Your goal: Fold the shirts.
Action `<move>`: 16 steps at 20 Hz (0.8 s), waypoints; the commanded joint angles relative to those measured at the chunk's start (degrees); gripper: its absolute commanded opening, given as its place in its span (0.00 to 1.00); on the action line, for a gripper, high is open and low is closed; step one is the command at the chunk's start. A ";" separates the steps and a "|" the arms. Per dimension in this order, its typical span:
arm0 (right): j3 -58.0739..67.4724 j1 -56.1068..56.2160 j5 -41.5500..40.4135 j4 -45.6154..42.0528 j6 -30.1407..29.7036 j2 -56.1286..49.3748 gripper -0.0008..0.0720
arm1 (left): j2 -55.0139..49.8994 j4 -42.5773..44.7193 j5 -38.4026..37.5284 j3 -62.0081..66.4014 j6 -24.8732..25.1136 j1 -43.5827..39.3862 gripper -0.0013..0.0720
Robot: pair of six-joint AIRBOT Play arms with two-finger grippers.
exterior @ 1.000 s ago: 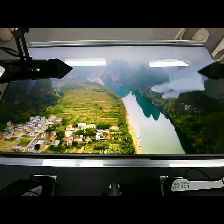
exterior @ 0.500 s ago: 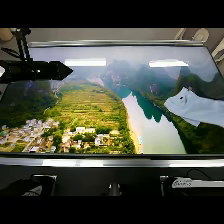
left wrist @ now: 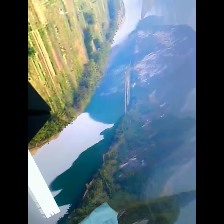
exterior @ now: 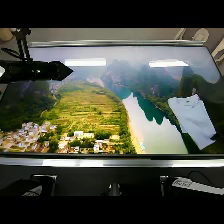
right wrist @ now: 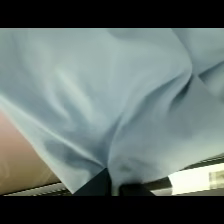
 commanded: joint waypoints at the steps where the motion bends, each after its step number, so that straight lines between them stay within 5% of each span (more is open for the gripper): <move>1: -9.97 -0.31 -6.03 -0.15 3.19 4.22 0.04 | 0.04 0.00 0.02 -0.02 0.00 0.00 0.05; 5: -16.68 -0.31 -8.76 -2.93 8.61 10.01 0.04 | 0.04 -0.02 0.02 -0.02 -0.02 0.00 0.05; 16: -19.17 -0.31 -4.70 -7.41 10.86 11.34 0.04 | 0.04 -0.04 0.04 -0.02 -0.44 0.00 0.05</move>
